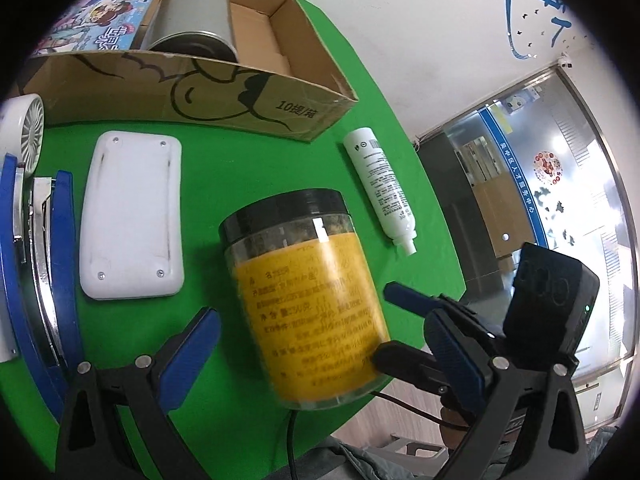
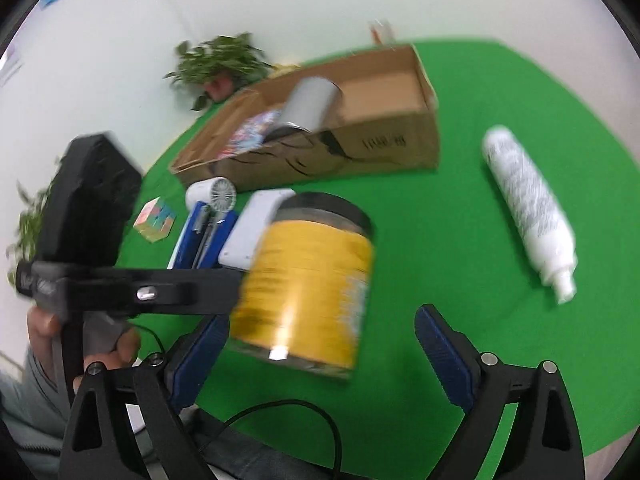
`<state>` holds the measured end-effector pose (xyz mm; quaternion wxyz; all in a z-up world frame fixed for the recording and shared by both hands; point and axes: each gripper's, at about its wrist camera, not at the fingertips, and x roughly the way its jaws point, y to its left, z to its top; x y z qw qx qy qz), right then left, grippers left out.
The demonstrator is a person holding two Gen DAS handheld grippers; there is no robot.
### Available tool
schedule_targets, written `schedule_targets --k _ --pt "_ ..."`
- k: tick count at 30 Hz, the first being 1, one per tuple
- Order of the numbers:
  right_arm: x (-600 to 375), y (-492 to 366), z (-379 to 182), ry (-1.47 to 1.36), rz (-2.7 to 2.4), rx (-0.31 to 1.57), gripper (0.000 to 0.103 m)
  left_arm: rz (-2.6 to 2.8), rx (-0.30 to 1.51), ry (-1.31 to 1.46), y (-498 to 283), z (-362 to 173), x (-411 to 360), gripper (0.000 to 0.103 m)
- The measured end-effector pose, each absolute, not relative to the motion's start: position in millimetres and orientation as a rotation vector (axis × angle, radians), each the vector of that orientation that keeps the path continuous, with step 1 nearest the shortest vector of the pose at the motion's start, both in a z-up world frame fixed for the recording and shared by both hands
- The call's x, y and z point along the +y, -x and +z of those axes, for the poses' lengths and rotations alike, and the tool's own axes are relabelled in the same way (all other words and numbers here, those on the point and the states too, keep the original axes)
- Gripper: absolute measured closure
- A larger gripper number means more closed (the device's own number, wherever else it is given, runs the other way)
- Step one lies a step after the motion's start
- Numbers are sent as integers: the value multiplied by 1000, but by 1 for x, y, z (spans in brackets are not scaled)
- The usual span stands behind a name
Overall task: Organize rigid objects
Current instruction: 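Grasp the yellow-labelled jar with the right tool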
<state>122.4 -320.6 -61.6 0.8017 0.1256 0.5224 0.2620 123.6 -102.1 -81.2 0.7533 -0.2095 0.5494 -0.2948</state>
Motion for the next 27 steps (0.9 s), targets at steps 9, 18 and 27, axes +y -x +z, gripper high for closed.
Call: schedule_targets --k 9,18,27 --pt "-279 -134 -86 -314 691 1225 17 -614 1249 494 -127 -96 -94 3" --pt "-252 -127 -85 -206 658 1234 16 -625 1329 523 -126 -113 -96 13" --pt "-246 -121 -83 -150 628 1221 15 -625 1300 532 -121 -114 -89 14"
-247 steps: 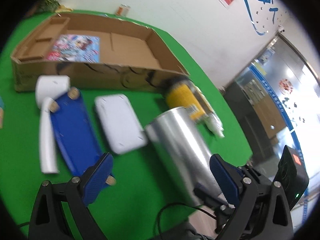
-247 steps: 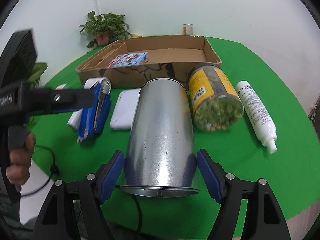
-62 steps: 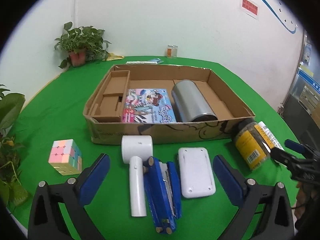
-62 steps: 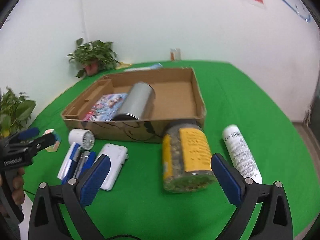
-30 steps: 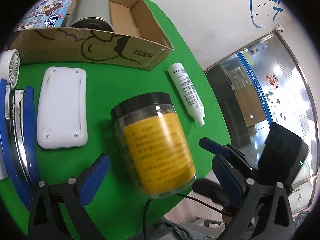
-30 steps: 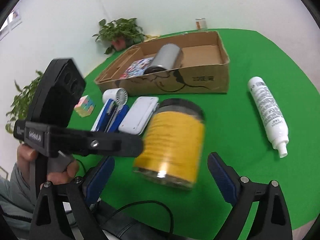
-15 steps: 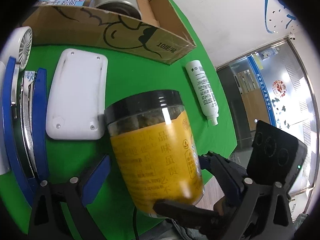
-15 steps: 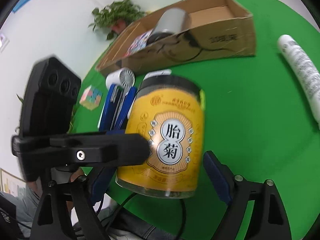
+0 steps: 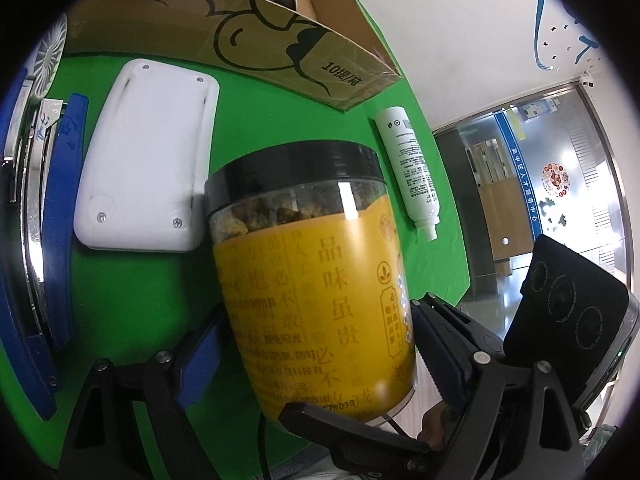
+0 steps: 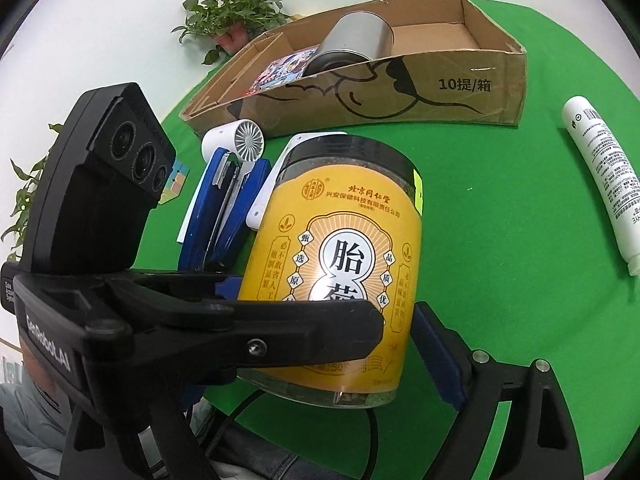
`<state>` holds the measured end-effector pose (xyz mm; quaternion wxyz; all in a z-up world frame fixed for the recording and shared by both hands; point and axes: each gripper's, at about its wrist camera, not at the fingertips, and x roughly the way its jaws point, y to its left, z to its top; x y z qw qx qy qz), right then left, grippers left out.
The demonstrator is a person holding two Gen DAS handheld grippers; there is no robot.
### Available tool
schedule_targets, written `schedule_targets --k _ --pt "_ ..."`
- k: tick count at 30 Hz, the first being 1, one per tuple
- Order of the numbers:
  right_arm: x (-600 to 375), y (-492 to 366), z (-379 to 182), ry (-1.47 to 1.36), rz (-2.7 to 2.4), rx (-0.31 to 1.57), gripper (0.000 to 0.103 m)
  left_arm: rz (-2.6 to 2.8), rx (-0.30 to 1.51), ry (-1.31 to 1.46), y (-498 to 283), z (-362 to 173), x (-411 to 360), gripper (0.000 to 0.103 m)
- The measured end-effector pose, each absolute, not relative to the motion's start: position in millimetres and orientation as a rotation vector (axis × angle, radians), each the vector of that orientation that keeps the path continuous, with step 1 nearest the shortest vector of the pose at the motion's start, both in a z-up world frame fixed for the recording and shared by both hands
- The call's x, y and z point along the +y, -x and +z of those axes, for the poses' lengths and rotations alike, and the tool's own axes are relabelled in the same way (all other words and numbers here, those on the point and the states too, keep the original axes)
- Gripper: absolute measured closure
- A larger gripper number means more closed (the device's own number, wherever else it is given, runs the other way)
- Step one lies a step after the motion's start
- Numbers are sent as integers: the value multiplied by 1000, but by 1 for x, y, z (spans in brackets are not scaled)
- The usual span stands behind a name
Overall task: Organize rigid objects
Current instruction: 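Grasp the yellow-labelled jar with the right tool, then lift the yellow jar with the right tool and carry it over the box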
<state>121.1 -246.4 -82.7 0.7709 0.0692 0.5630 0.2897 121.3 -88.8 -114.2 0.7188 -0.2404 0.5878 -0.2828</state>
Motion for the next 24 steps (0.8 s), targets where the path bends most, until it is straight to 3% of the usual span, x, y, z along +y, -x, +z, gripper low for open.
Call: schedule_targets --k 24 --pt "-243 -142 -35 -123 599 1021 19 -607 1071 384 -123 -53 -86 15"
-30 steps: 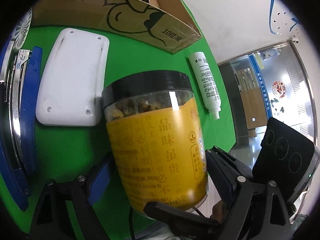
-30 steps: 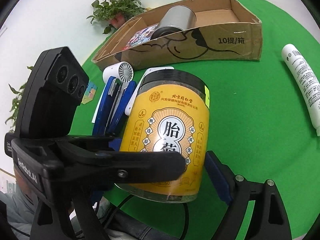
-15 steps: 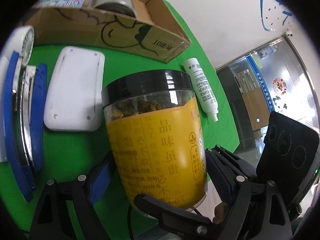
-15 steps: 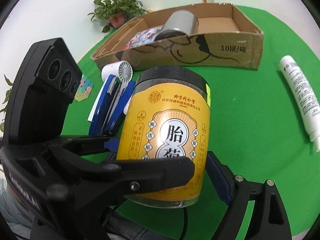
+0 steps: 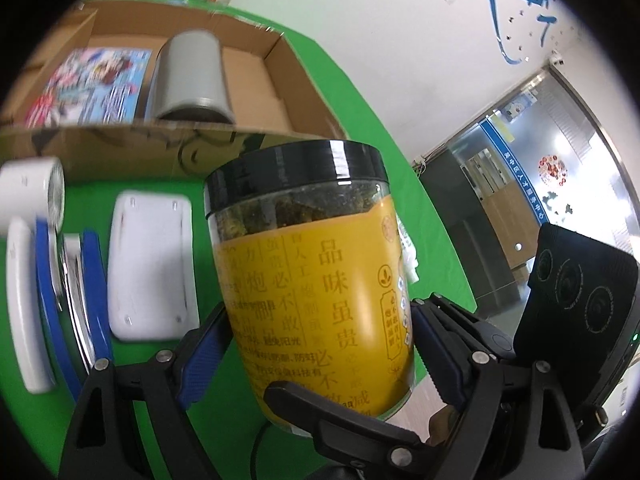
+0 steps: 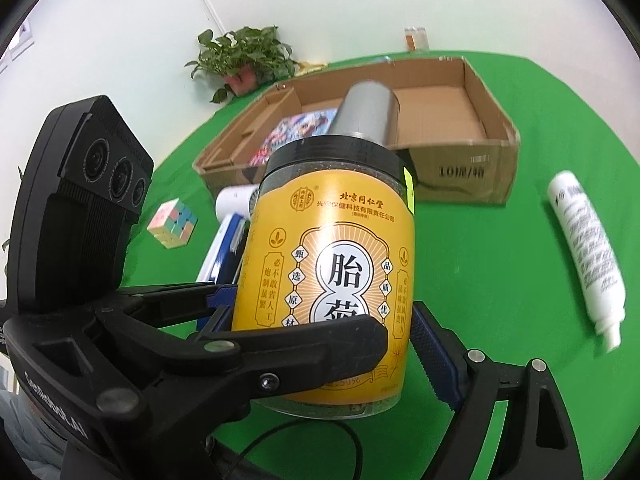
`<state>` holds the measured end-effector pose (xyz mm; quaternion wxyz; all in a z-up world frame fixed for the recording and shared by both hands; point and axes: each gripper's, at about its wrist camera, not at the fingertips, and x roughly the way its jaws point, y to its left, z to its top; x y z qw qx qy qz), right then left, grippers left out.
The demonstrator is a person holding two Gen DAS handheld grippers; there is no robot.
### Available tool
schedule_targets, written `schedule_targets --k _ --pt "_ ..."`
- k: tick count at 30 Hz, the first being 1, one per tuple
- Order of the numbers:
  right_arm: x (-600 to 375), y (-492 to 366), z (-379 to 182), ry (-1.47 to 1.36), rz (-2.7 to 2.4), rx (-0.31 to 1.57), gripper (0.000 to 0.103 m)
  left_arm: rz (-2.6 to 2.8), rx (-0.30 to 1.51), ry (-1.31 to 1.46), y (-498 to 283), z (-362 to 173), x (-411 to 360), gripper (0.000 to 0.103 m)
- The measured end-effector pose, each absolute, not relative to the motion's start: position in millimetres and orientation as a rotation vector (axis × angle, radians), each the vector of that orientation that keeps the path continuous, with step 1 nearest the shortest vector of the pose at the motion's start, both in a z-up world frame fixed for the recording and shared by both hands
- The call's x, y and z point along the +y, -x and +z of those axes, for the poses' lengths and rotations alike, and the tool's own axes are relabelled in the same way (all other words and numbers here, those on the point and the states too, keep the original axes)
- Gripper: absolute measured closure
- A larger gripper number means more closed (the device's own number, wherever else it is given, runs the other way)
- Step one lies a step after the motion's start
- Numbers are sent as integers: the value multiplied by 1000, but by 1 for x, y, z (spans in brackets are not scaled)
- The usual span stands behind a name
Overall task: Organize rigid objects
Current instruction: 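Lift the yellow jar with the right tool and carry it over the box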
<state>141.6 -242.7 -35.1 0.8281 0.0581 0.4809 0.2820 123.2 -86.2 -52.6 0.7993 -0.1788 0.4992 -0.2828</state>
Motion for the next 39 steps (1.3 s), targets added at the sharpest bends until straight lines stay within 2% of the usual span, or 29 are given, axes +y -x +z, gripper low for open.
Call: schedule_targets --k 15,23,31,39 --pt "-241 -205 17 -77 601 902 19 -623 963 263 -180 -1 -93 15" --pt "-244 -278 29 -74 593 945 19 -623 998 260 -241 8 -110 15" --pt "-247 -342 12 -92 588 1020 19 -611 1080 269 -292 -9 -117 15" --pt "-245 -362 -36 -109 592 1139 19 -581 1184 244 -307 -43 -126 15"
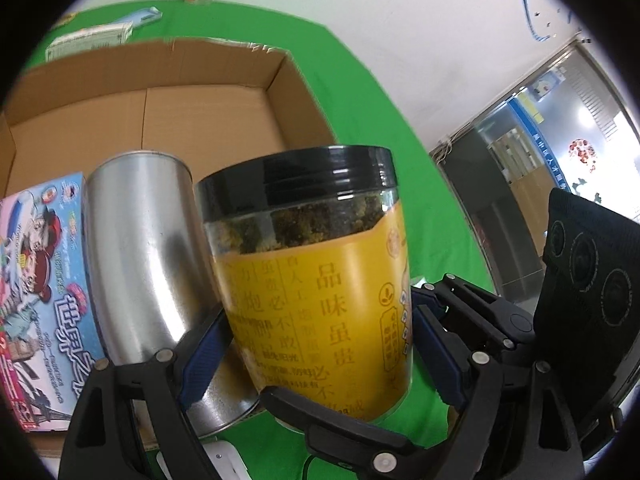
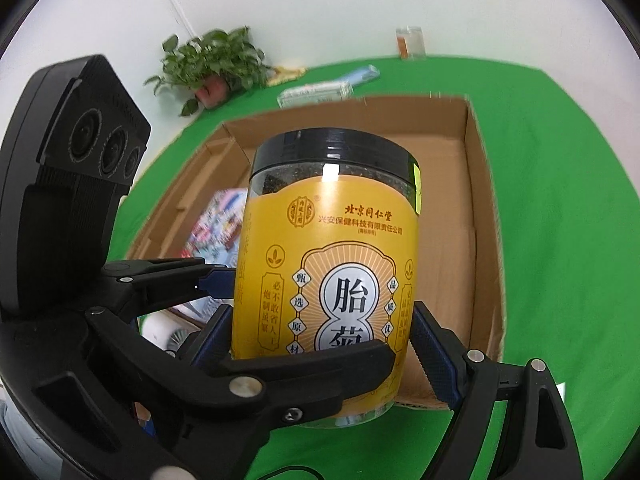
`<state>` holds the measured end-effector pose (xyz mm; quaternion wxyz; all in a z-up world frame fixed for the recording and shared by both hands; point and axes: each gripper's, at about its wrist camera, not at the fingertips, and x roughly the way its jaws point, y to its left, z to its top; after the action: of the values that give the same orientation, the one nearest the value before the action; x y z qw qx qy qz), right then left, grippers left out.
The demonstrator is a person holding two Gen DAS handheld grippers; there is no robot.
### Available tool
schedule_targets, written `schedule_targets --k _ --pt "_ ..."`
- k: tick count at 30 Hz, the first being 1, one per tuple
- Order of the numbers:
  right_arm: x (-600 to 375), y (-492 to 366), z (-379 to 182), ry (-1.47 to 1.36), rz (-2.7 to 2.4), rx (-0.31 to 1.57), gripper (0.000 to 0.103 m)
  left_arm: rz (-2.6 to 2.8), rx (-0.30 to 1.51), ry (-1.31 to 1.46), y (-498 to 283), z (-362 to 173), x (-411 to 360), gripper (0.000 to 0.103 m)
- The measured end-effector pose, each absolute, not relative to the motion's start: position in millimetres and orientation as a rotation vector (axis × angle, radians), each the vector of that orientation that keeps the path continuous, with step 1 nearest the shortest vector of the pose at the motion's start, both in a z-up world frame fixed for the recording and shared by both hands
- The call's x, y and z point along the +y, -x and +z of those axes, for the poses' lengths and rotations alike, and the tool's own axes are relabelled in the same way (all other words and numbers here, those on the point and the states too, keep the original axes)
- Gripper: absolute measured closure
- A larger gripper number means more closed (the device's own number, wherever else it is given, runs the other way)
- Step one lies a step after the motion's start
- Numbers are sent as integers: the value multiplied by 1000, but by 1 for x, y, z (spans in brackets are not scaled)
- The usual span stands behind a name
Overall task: Organize rigid objects
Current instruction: 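Lift the yellow jar with the right tool and carry it over the box, then lower the jar beside the silver canister and open the right tool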
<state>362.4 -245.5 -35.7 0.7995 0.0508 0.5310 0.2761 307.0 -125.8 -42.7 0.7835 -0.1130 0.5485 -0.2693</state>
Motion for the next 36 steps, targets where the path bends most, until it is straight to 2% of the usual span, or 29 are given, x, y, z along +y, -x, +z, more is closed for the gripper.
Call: schedule_targets --k 7,13,19,23,26,27,31,34,36 --pt "-248 -368 -49 -151 567 1170 19 -554 1229 244 -313 -45 -130 15" --pt "-252 -369 -69 -181 517 1243 18 -430 1130 265 -320 -25 -111 15" --pt "-254 -365 -66 -202 543 1222 16 -429 1107 248 -311 -23 -98 15" --pt "-258 -358 -47 -197 562 1143 17 -414 1087 254 -303 -22 -83 15" --pt "-255 -354 -51 -134 544 1159 44 -399 1061 253 -294 -18 -71 15" --pt "-255 -354 -54 -117 524 1159 47 -394 1046 252 -291 -16 -68 15" --pt "-259 -352 -53 -148 517 1152 50 -346 924 169 -264 -2 -67 16" --pt "-258 -337 -41 -151 490 1105 42 -310 832 125 -241 11 -65 15" --pt "-259 -312 -26 -89 444 1001 12 -280 754 102 -225 17 -57 15"
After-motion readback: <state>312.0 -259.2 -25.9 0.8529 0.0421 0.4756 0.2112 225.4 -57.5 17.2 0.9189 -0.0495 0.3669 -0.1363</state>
